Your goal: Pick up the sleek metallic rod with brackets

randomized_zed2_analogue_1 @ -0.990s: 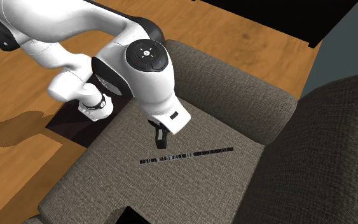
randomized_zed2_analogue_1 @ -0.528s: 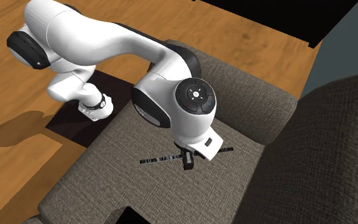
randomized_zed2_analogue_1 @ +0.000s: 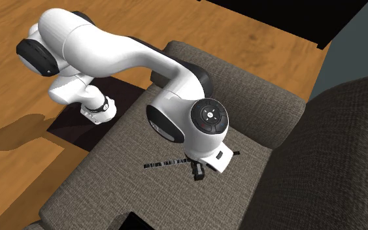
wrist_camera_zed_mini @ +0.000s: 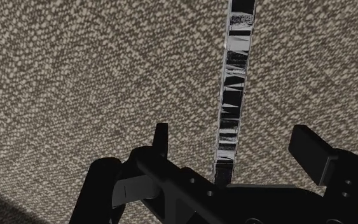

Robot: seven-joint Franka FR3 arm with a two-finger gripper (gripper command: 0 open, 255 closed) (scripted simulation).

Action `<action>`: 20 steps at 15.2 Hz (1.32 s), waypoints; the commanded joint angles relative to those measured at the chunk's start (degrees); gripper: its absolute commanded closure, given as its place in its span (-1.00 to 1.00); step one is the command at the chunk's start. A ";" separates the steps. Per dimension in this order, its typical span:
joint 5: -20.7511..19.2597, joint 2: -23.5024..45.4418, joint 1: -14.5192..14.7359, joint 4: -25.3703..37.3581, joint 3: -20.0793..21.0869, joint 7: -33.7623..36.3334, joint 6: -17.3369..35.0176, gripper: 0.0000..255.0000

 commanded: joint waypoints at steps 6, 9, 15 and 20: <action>0.00 0.02 0.02 -1.14 0.01 0.02 1.19 1.00; 0.00 0.02 0.02 -1.14 0.01 0.02 1.20 1.00; 0.06 0.40 -0.08 1.65 -0.02 -0.09 -1.23 1.00; 0.16 0.91 -0.22 6.24 -0.06 -0.26 -5.32 1.00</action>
